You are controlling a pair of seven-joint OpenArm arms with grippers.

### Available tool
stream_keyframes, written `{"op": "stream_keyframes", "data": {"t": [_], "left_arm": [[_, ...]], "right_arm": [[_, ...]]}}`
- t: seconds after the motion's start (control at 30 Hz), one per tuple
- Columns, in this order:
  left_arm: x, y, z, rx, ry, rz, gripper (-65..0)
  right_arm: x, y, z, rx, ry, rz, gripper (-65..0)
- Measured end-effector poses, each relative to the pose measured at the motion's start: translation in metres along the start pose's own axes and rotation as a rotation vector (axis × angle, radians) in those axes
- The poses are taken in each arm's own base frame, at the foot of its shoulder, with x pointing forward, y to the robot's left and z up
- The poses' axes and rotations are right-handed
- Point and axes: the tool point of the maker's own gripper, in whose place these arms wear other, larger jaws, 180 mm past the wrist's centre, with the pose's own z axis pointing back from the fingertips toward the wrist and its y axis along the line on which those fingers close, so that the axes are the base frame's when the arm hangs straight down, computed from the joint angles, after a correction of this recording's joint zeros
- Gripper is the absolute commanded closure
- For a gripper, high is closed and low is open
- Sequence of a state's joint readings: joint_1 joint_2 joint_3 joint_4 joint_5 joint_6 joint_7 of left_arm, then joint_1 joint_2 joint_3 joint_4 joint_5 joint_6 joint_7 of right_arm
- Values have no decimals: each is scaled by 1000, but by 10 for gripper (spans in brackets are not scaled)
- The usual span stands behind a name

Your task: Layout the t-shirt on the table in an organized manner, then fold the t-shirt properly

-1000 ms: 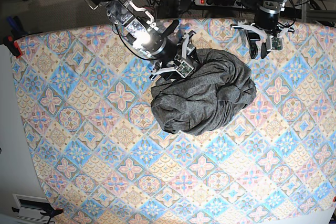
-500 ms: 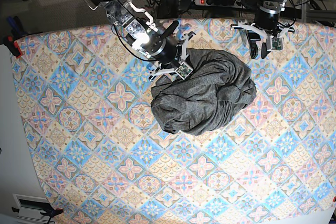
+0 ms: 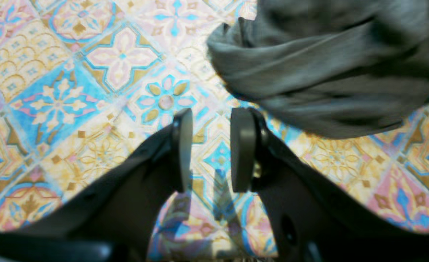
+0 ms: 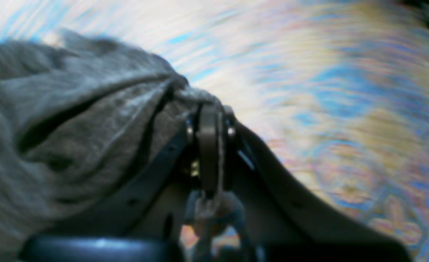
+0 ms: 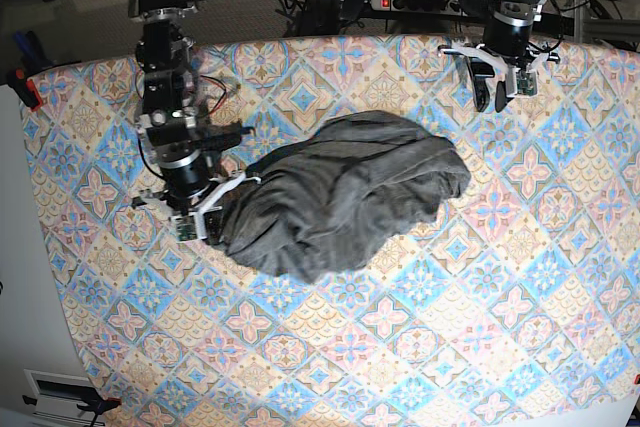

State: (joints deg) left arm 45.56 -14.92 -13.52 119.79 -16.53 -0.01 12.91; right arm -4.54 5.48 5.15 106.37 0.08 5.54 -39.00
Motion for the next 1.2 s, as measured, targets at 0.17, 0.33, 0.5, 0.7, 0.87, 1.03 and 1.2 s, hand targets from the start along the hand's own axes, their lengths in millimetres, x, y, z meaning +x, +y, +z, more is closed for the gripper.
{"op": "stream_keyframes", "data": {"t": [0.17, 0.33, 0.5, 0.7, 0.87, 1.03, 1.2], "left_arm": [[-4, -13, -1, -35, 11, 10, -181], [-9, -30, -1, -80, 23, 15, -181], [-2, -36, -8, -96, 1, 16, -181], [-1, -70, -35, -199, 99, -21, -185], [25, -103, -67, -283, 214, -146, -186], [49, -141, -76, -382, 267, -234, -187], [58, -160, -76, -433, 299, -378, -187]], "right_arm": [[-1, -72, 20, -234, -38, -181, 0], [-28, -116, 43, -414, -2, -282, 0], [-16, -115, 44, -405, -60, -306, 0], [-26, -61, 30, -245, -6, -261, 0], [-24, -75, 34, -289, -15, -243, 0], [-27, -70, 33, -277, -6, -248, 0], [-27, -72, 34, -281, -6, -245, 0]]}}
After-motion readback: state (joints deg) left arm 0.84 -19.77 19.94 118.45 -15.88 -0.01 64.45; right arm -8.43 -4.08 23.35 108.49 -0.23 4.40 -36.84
